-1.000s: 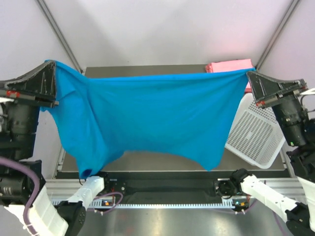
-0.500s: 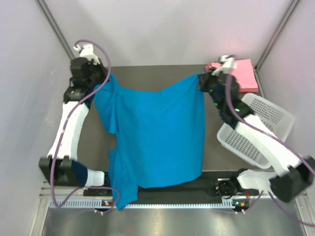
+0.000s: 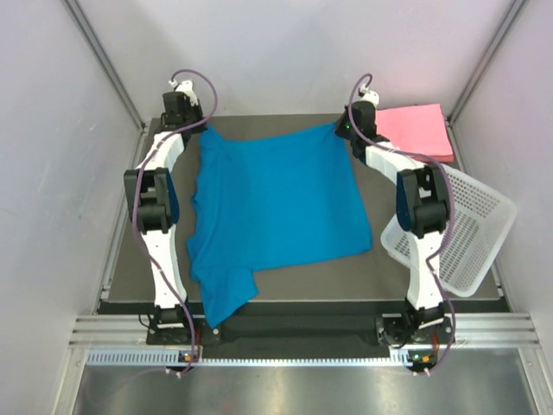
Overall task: Fold and stack the t-shirts
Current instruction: Flatten the tshirt out
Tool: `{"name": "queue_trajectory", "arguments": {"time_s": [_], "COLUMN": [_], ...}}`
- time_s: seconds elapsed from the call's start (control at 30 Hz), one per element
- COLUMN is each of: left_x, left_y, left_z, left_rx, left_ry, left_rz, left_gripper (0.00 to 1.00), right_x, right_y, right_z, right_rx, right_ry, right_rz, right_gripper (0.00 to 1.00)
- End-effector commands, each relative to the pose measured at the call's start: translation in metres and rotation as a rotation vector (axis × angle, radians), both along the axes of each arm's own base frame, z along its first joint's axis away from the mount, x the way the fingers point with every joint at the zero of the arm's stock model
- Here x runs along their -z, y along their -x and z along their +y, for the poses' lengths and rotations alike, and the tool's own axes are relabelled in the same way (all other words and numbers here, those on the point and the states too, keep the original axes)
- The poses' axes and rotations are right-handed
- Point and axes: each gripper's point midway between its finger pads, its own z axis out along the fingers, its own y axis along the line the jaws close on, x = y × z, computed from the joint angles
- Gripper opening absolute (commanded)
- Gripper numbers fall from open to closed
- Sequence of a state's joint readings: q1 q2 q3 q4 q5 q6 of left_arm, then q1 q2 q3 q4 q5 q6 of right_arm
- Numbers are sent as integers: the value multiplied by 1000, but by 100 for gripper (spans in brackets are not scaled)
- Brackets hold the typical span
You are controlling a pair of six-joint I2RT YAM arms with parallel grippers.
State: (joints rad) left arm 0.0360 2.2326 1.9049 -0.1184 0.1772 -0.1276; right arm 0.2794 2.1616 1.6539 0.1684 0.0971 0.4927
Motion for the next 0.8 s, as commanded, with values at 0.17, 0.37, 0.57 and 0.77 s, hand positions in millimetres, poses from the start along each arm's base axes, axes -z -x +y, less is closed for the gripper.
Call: {"name": "queue_trajectory", "arguments": {"time_s": [0.17,0.37,0.57,0.77], "left_x": [-41,-33,-44,-85], "left_y": [-67,-81,-84,-25], "left_z": [4,-1,-3,16], "left_rx": [31,39,30,-82], "left_ry": [0,54,85,31], "left_rz": [-252,-309,-311,-191], "left_gripper": [0,0,38,57], "right_x": [-38,-23,-25,-66], "right_y": [-72,-91,-98,-56], "right_z": [-10,-11,-18,-22], "right_rx": [28,32,34,-10], "right_ry": [-176,-183,-177,-120], "right_rz": [-167,-174,-166,-111], "right_gripper": [0,0,11,33]}}
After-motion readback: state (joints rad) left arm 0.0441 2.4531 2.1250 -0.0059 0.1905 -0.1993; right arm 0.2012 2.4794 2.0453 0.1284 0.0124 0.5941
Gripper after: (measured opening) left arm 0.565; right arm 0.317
